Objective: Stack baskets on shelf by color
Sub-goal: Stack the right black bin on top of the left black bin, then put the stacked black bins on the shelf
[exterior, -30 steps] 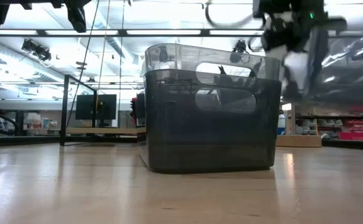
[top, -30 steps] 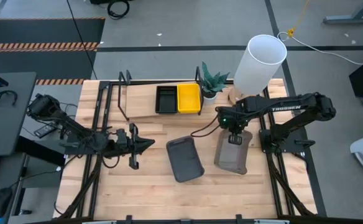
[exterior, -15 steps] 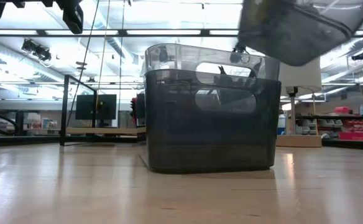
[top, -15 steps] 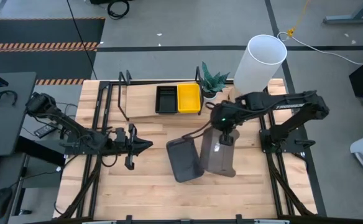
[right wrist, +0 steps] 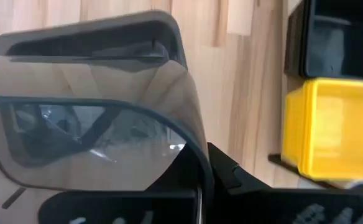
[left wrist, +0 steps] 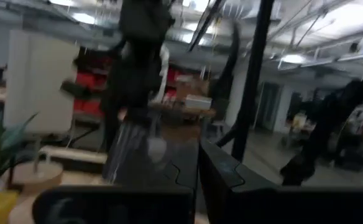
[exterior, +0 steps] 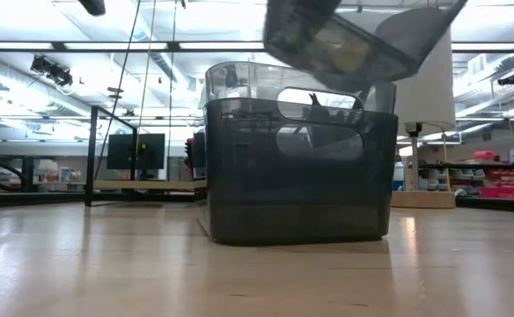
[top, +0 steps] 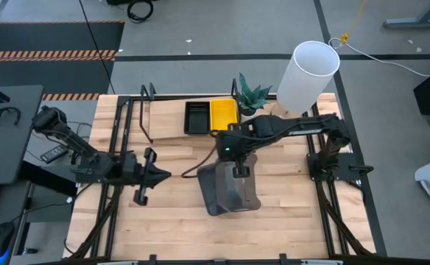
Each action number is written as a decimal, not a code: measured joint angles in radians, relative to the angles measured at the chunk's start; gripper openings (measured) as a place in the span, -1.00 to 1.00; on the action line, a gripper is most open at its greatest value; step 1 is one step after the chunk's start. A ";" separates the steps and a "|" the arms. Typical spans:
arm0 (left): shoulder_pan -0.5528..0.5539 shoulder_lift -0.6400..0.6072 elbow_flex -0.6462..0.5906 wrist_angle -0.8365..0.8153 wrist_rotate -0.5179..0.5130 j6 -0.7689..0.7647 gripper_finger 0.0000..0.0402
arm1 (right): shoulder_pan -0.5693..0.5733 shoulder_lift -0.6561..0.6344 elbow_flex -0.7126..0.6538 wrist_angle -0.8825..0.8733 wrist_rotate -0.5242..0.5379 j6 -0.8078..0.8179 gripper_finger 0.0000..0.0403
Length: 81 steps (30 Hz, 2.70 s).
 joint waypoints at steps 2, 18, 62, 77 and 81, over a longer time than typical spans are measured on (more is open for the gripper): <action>-0.019 -0.017 0.000 0.034 -0.001 0.029 -0.89 | -0.007 0.036 0.039 -0.001 -0.002 -0.016 -0.98; -0.062 -0.042 0.000 0.077 -0.005 0.050 -0.92 | -0.050 0.189 0.132 0.049 -0.030 -0.103 -0.96; -0.062 -0.040 0.000 -0.002 -0.033 0.021 -0.95 | 0.007 0.247 0.145 0.091 -0.100 -0.194 -0.45; -0.062 -0.040 0.000 -0.057 -0.174 -0.081 -0.95 | 0.235 0.237 0.026 0.151 -0.054 -0.119 -0.41; -0.061 -0.040 0.000 -0.057 -0.177 -0.090 -0.93 | 0.199 0.237 -0.063 0.255 -0.053 -0.117 -0.41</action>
